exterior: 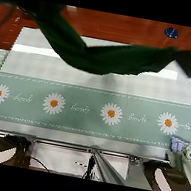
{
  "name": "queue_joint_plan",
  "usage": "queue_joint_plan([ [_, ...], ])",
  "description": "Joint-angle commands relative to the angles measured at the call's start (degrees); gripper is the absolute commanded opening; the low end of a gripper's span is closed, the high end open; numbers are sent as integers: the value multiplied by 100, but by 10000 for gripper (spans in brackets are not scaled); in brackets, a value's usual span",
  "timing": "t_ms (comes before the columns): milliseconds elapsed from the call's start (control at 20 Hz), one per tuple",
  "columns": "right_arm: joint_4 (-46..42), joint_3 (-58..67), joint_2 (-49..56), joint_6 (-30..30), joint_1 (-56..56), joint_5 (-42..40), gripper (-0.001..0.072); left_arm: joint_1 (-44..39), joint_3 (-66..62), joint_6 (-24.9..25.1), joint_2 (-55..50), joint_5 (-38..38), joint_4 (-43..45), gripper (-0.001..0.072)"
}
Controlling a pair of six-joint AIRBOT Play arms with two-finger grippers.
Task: Fold the shirts.
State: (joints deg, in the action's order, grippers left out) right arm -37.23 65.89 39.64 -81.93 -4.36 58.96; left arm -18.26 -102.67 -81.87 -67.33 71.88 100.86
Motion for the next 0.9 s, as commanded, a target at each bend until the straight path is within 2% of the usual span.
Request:
queue_joint_plan([
  [0,-262,1078,-358,-323,-479,538,31,-87,-887,-68,295,1620,262,27],
  [250,-315,2002,-367,-695,-487,1176,30,-549,-1054,-686,1086,3285,7,27],
  [400,-938,2256,-367,-957,-487,1849,31,-809,-1040,-1270,1530,3364,-304,27],
  [600,-2677,2253,-232,-1021,-485,3053,31,-831,-901,-1515,1602,3366,-699,27],
  [750,-3676,2253,221,-686,-483,3888,30,-831,155,-1513,1582,3357,-793,27],
  [850,-3676,2127,599,-568,-481,3873,30,-831,1292,-1513,1565,3023,-796,27],
])
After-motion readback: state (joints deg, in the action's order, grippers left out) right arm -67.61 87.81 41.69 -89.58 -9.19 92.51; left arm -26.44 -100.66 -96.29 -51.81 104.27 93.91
